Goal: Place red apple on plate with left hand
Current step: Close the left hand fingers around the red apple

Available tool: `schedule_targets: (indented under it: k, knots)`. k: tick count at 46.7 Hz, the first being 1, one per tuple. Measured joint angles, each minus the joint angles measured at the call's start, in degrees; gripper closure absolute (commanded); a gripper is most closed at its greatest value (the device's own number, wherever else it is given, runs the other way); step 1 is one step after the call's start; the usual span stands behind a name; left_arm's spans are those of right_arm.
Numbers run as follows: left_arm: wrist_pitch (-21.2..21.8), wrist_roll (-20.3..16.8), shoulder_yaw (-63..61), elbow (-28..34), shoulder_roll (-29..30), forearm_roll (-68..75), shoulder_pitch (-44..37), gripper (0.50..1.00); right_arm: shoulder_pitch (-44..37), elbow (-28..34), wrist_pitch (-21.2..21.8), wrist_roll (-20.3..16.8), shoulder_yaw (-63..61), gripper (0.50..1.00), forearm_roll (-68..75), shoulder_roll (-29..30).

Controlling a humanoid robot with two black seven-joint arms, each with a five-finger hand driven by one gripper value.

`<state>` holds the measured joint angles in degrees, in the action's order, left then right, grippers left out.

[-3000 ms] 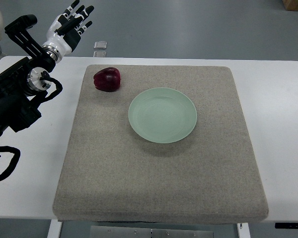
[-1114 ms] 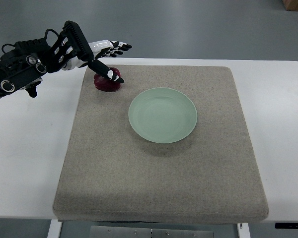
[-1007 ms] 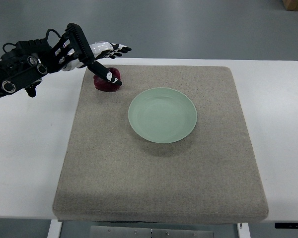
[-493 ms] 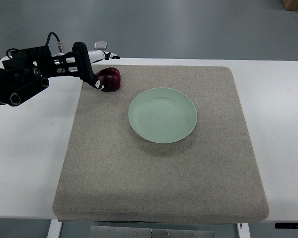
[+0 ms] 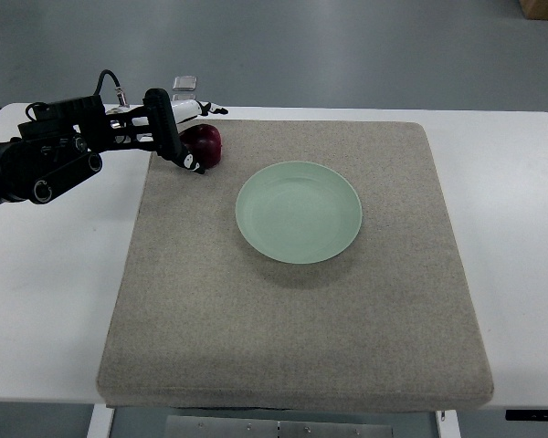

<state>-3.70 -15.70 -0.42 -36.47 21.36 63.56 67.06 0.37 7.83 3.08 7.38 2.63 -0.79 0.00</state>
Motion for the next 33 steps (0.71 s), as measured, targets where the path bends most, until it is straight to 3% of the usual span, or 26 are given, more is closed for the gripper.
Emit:
schedule_targets:
  k: [8, 13, 20, 24, 33]
  knots:
    - [0.11, -0.27, -0.1, 0.07, -0.05, 0.05, 0.0, 0.542, -0.01, 0.0, 0.0, 0.0, -0.01, 0.536, 0.0, 0.0]
    - [0.11, -0.3, -0.11, 0.09, -0.01, 0.07, 0.0, 0.604, -0.01, 0.0, 0.0, 0.0, -0.02, 0.536, 0.0, 0.0]
    - [0.13, -0.3, -0.19, 0.17, -0.23, 0.21, 0.0, 0.654, -0.02, 0.0, 0.0, 0.0, -0.04, 0.536, 0.0, 0.0]
    - [0.25, -0.3, -0.19, 0.68, -0.62, 0.31, 0.0, 0.728, -0.02, 0.0, 0.0, 0.0, -0.03, 0.536, 0.0, 0.0]
    - [0.28, -0.3, -0.19, 2.54, -1.45, 0.34, 0.0, 0.979, -0.01, -0.01, 0.0, 0.0, -0.03, 0.536, 0.0, 0.0]
